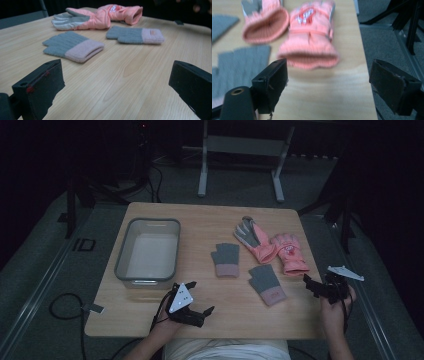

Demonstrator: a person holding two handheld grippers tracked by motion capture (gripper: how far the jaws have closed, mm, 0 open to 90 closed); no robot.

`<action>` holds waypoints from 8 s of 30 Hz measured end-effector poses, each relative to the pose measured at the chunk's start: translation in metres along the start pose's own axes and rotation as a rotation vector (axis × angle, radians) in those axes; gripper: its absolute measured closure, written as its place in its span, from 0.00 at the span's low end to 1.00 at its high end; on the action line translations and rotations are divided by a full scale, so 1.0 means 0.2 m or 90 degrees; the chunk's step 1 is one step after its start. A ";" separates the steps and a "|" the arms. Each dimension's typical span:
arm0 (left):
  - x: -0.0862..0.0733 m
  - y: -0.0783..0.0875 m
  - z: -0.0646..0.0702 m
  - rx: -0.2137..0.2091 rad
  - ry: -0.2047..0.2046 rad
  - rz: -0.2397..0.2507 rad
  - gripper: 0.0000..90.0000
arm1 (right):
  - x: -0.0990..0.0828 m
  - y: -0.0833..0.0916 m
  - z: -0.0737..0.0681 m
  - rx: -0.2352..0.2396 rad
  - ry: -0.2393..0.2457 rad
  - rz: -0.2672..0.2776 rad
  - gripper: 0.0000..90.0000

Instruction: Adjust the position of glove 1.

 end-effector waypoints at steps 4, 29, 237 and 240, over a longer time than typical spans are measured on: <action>-0.01 0.01 0.00 0.000 -0.003 -0.004 0.00 | 0.09 0.05 -0.04 -0.012 0.025 0.039 0.14; -0.02 0.02 -0.03 0.001 0.022 0.025 0.00 | 0.57 0.08 -0.49 0.152 0.159 0.119 0.16; -0.06 0.00 -0.02 -0.030 0.011 -0.020 0.00 | -0.08 -0.06 -0.62 0.146 0.099 -0.124 0.95; -0.06 0.00 -0.02 -0.030 0.011 -0.020 0.00 | -0.11 -0.11 -0.62 0.149 0.101 -0.140 0.94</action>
Point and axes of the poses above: each handheld gripper's, and its own axes: y roughly backward along the jaws, x roughly out of its top, z roughly to its right, the point moved 3 cm from there along -y, roughly forward along the jaws, and after that the axes turned 5 degrees about -x, right-handed, at the moved point
